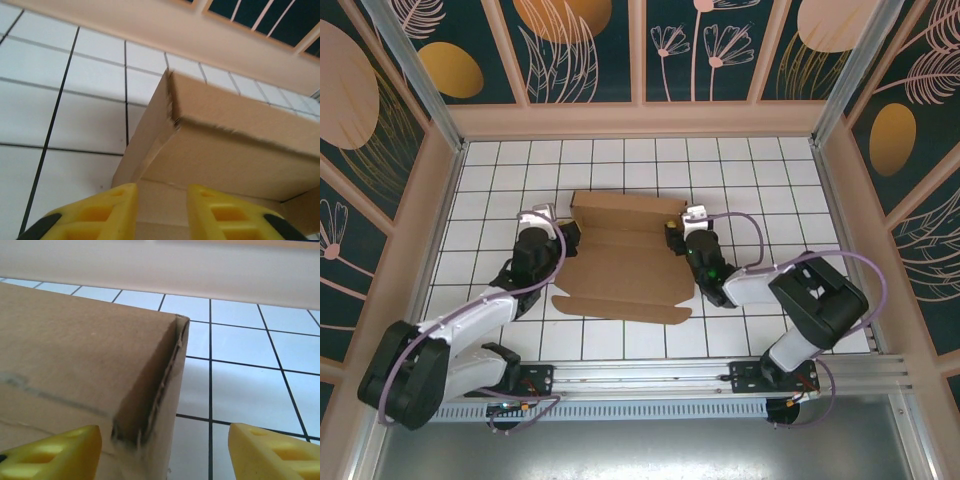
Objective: Fold the paper box
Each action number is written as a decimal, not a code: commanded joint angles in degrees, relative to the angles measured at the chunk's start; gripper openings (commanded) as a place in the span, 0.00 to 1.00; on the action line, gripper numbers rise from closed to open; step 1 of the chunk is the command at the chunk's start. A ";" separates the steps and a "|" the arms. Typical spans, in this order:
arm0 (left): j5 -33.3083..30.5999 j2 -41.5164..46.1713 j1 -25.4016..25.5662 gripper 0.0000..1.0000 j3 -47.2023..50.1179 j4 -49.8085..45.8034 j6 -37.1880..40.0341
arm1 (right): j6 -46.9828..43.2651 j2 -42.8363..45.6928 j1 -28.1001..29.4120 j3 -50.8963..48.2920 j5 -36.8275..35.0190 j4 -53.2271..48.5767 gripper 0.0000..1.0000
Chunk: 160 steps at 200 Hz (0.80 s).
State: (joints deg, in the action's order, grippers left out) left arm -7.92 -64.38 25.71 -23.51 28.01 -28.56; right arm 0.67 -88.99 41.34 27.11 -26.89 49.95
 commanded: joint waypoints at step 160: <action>-2.13 -14.65 -4.18 0.49 -14.86 -2.69 -2.94 | 6.16 8.71 -6.83 10.35 10.44 -15.51 0.62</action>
State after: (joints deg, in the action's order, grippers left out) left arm -10.90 -77.49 22.31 -38.41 22.20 -29.28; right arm 4.67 -77.52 34.81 34.87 -15.53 42.44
